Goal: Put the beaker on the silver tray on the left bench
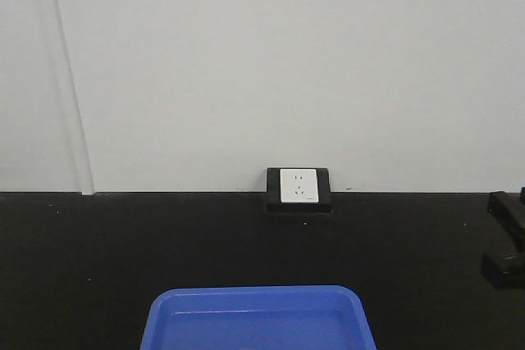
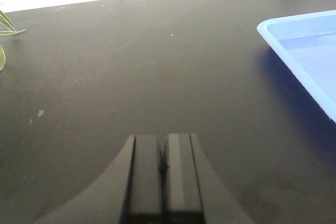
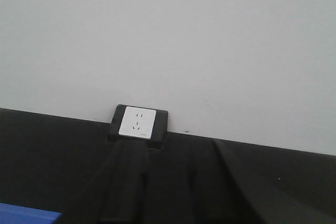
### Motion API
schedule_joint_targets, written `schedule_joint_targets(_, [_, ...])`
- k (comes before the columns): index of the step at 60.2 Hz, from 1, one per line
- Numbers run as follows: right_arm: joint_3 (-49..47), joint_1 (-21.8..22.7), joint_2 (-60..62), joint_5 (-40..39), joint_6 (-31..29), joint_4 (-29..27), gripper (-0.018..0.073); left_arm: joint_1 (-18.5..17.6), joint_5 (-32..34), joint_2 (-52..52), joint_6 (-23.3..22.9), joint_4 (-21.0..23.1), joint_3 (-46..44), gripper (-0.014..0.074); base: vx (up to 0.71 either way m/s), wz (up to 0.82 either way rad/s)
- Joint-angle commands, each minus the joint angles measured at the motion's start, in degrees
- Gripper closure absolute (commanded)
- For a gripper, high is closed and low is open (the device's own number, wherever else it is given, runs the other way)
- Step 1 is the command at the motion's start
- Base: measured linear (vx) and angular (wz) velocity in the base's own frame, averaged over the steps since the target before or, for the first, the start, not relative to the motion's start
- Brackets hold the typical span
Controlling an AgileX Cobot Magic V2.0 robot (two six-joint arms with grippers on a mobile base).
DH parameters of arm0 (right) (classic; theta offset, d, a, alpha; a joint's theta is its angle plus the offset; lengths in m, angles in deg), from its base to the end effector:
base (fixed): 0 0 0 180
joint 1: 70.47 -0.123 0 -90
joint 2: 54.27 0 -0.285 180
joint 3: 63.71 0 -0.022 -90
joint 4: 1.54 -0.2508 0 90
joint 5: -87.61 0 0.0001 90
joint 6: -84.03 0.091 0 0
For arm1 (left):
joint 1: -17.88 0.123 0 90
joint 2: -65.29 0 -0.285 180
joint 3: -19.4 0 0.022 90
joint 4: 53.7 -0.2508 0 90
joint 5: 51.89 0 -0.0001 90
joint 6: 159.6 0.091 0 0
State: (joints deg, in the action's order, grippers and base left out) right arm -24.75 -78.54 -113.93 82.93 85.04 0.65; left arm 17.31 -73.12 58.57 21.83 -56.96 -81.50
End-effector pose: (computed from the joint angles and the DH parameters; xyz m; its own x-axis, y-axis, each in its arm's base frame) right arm 0.1961 0.0281 0.3468 -0.0651 -0.0299 -0.9974 -0.1448 0.9893 -0.0202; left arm 0.0525 0.0014 0.1698 -0.2925 0.0808 -0.9528 0.0131 0.9967 0.0805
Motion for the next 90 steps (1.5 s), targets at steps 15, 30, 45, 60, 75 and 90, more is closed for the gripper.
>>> schedule_joint_targets(15, [-2.1, -0.1, 0.5, -6.7, 3.8, -1.5, -0.0167, -0.3, 4.3, 0.4, -0.1, 0.2, 1.1, 0.0595, 0.0, 0.0])
schedule_joint_targets(30, [0.0, -8.4, -2.9, -6.2, 6.0, 4.2, -0.0119, -0.3, 4.3, 0.4, -0.1, 0.2, 1.1, 0.0595, 0.0, 0.0])
schedule_joint_targets(45, [13.8, -20.7, -13.2, -19.9, 6.8, 8.0, -0.0021, -0.3, 4.3, 0.4, -0.1, 0.2, 1.1, 0.0595, 0.0, 0.0])
schedule_joint_targets(60, [19.3, -26.4, -29.9, -39.2, 6.8, 8.2, 0.0006, -0.3, 4.3, 0.4, -0.1, 0.2, 1.1, 0.0595, 0.0, 0.0])
schedule_joint_targets(75, [12.2, -28.5, -45.8, -46.5, 9.2, 9.0, 0.0006, -0.3, 4.3, 0.4, -0.1, 0.2, 1.1, 0.0595, 0.0, 0.0])
schedule_joint_targets(90, [4.5, -28.4, -55.0, -48.1, 12.6, 10.1, 0.0006, -0.3, 4.3, 0.4, -0.1, 0.2, 1.1, 0.0595, 0.0, 0.0])
